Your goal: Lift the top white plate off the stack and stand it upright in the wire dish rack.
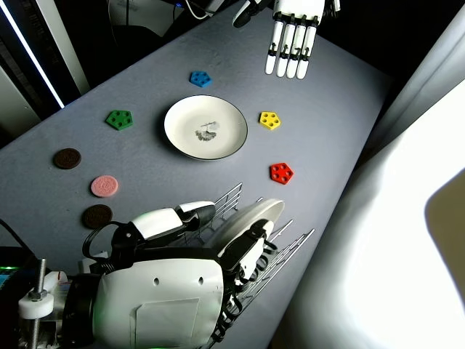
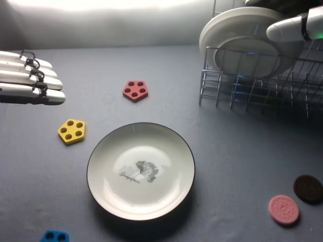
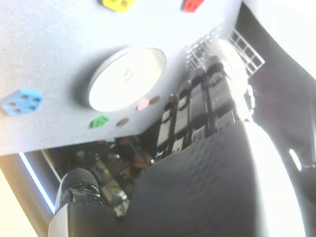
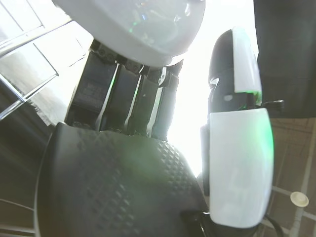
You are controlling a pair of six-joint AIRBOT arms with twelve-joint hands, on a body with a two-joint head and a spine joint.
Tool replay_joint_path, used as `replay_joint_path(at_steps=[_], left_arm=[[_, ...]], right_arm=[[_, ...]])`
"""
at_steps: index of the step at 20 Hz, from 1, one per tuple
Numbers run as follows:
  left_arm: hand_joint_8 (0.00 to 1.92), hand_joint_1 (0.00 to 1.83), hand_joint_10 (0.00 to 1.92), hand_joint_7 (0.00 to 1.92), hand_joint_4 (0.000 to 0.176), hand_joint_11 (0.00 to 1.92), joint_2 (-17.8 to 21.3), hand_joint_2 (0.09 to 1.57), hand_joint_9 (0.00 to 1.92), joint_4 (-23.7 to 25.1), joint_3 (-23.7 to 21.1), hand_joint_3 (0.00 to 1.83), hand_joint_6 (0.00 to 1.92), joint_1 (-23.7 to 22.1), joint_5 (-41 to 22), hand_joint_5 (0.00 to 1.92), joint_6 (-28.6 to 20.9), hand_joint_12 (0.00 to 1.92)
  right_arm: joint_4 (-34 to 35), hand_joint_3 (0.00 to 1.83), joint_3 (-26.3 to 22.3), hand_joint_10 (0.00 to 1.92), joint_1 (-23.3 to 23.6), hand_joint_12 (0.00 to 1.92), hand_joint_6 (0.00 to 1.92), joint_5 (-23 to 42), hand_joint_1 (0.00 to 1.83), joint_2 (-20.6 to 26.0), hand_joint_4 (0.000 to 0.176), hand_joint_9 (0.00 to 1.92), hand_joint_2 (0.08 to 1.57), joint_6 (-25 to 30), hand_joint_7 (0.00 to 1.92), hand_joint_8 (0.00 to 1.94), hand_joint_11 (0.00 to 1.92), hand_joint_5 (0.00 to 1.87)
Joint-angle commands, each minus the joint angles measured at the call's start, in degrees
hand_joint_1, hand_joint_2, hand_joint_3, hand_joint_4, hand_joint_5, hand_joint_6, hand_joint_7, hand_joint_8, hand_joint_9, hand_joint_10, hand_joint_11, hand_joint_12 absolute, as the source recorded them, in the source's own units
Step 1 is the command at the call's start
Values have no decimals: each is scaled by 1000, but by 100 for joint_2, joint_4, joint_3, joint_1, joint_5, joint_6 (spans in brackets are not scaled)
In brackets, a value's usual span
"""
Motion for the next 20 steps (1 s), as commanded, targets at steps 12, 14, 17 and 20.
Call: replay_joint_path(at_steps=[12,14,17,20], left_arm=[[0,51,1,46,0,65,68,899,51,-427,-31,1,0,-144,-305,60,-19,5],[3,46,4,44,0,66,68,898,49,-427,-32,0,2,-144,-311,49,-19,6],[3,48,5,54,0,74,83,899,62,-386,-108,1,3,-142,-344,56,-36,9],[2,41,3,43,0,57,113,899,50,-409,-176,1,2,-140,-335,44,-65,1]], right_arm=[[108,0,70,0,-87,4,0,781,1011,52,0,789,966,-138,714,0,961,630],[95,0,75,0,-99,0,1,807,1013,43,0,749,960,-193,676,0,930,633],[91,0,81,0,-147,0,0,824,991,41,24,655,954,-272,576,0,883,542],[94,0,105,0,-194,0,0,824,968,31,51,559,922,-303,482,0,769,458]])
